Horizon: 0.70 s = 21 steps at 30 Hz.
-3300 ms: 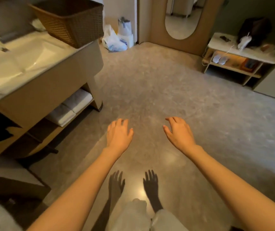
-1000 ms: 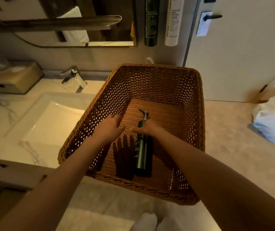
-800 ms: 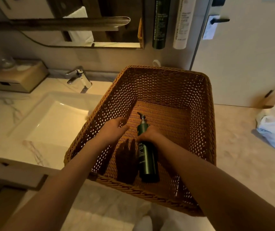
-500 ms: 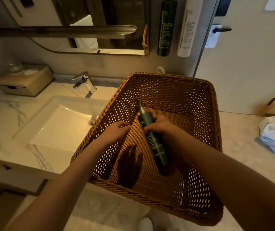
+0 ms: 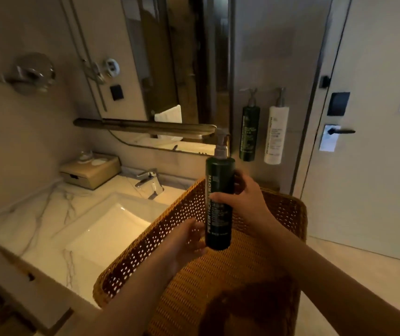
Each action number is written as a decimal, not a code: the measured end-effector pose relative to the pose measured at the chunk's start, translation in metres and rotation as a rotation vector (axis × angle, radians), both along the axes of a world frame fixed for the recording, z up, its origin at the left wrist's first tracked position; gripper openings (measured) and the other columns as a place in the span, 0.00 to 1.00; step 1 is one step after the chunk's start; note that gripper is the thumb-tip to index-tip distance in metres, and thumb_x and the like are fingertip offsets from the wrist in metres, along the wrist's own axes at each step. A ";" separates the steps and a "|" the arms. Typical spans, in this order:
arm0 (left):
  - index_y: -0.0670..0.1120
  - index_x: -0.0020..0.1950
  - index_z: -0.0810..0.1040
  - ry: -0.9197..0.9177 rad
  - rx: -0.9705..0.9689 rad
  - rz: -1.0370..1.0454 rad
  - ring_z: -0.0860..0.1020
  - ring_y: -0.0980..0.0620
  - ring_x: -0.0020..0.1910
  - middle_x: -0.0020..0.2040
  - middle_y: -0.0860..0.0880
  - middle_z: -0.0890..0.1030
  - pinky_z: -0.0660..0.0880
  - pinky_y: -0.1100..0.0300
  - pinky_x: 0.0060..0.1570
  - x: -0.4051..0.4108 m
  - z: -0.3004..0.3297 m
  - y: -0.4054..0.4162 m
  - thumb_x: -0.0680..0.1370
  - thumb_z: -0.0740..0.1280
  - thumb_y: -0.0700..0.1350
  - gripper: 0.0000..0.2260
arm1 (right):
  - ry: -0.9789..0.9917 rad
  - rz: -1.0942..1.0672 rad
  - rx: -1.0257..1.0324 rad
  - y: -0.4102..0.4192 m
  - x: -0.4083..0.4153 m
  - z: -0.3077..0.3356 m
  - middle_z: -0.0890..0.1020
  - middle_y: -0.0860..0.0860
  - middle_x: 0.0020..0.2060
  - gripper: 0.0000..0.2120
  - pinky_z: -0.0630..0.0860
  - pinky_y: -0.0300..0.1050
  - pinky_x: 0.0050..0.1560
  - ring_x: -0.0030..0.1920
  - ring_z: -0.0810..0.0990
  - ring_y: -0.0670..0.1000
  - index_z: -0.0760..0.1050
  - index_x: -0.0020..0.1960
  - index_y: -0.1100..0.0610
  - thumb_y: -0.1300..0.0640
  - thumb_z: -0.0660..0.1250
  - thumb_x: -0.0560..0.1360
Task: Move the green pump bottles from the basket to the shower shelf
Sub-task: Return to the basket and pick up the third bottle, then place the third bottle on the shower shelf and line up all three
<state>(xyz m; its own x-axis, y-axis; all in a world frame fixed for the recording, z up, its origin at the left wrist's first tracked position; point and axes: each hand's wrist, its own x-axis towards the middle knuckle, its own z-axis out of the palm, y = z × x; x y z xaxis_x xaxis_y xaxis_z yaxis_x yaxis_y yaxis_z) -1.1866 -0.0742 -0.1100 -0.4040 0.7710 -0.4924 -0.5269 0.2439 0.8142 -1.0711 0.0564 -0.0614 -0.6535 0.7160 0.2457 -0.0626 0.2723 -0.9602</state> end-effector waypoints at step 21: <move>0.36 0.61 0.73 -0.184 0.345 0.882 0.77 0.38 0.56 0.60 0.36 0.77 0.75 0.48 0.50 0.121 0.058 -0.235 0.80 0.56 0.44 0.16 | 0.182 0.678 0.021 -0.191 0.014 0.072 0.78 0.43 0.56 0.32 0.74 0.45 0.54 0.57 0.76 0.44 0.69 0.64 0.47 0.55 0.77 0.63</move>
<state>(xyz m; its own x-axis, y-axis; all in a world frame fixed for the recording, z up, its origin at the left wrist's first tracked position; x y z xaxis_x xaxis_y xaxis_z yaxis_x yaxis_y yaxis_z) -1.0657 -0.3092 -0.0521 -0.8465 0.3416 -0.4084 -0.5324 -0.5381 0.6535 -1.0567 -0.1343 0.0111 -0.9015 0.1590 0.4025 -0.3840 0.1348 -0.9134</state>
